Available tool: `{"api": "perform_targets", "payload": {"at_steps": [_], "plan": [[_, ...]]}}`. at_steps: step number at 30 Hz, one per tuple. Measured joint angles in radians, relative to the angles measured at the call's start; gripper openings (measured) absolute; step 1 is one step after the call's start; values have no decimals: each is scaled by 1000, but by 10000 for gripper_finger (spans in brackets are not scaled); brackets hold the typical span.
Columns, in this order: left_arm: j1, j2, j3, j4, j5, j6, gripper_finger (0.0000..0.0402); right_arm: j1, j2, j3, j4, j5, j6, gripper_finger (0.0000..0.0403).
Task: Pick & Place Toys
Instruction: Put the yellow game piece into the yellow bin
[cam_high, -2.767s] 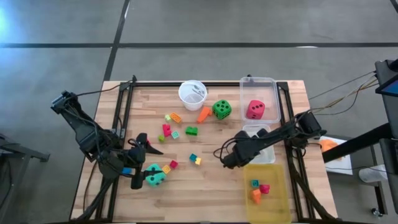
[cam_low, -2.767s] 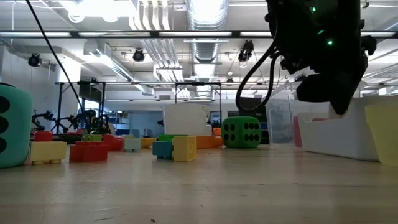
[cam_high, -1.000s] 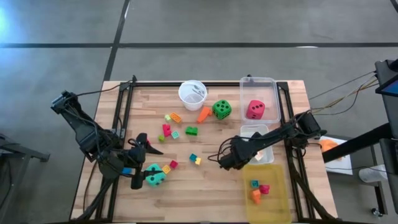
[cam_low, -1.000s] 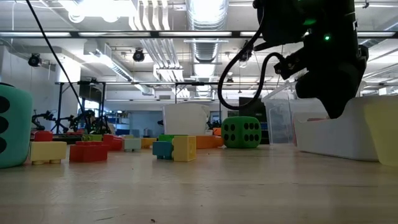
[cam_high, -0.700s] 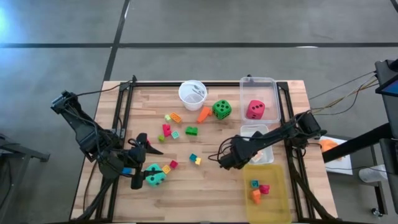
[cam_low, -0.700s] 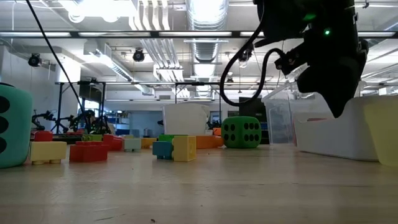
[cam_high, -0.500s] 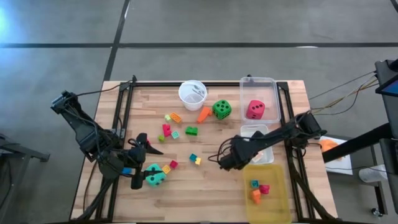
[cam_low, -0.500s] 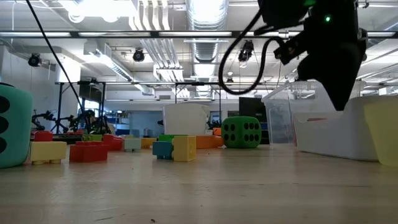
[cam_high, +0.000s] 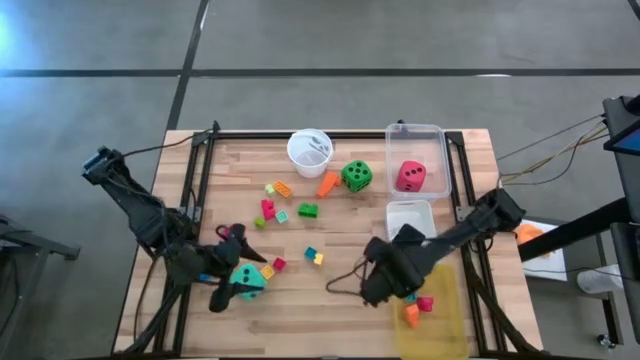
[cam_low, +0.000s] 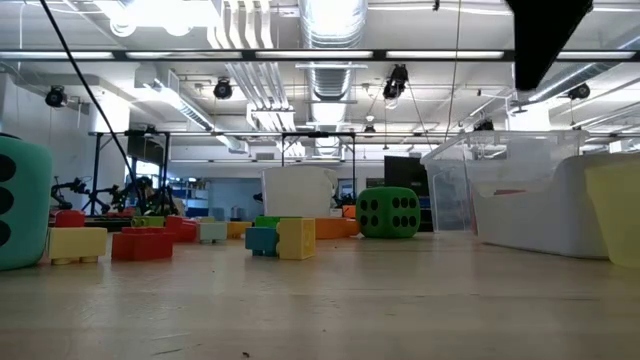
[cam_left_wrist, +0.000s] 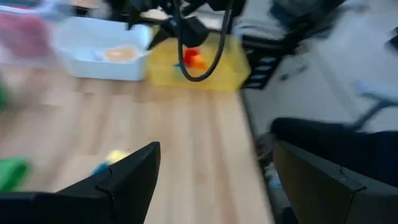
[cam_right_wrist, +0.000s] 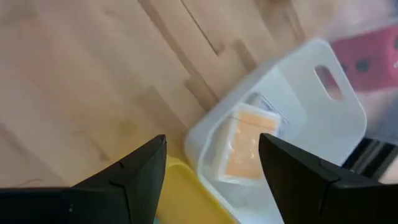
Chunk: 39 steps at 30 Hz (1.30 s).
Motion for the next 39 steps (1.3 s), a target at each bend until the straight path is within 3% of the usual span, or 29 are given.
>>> {"api": "perform_targets", "payload": {"at_steps": [4, 9, 13, 16, 20, 27, 33, 39], "plan": [[80, 0, -83, 148, 159, -1, 314, 89, 0, 9, 42, 83, 35, 250], [147, 0, -148, 268, 170, -98, 314, 171, 0, -23, 248, 223, -46, 250], [205, 0, -162, 264, 174, -230, 314, 203, 0, -57, 345, 303, -81, 250], [241, 0, -160, 261, 245, -305, 314, 208, 0, -70, 366, 352, -84, 250], [245, -1, -141, 266, 309, -199, 314, 166, 2, -88, 448, 356, -114, 250], [223, -28, -144, 195, 314, -101, 314, 44, 2, -156, 803, 313, -327, 250], [157, -40, -144, 148, 201, -86, 314, -55, 3, -233, 940, 296, -396, 250], [123, -45, -144, 115, 176, -22, 314, -131, 4, -318, 1090, 205, -519, 250]]}}
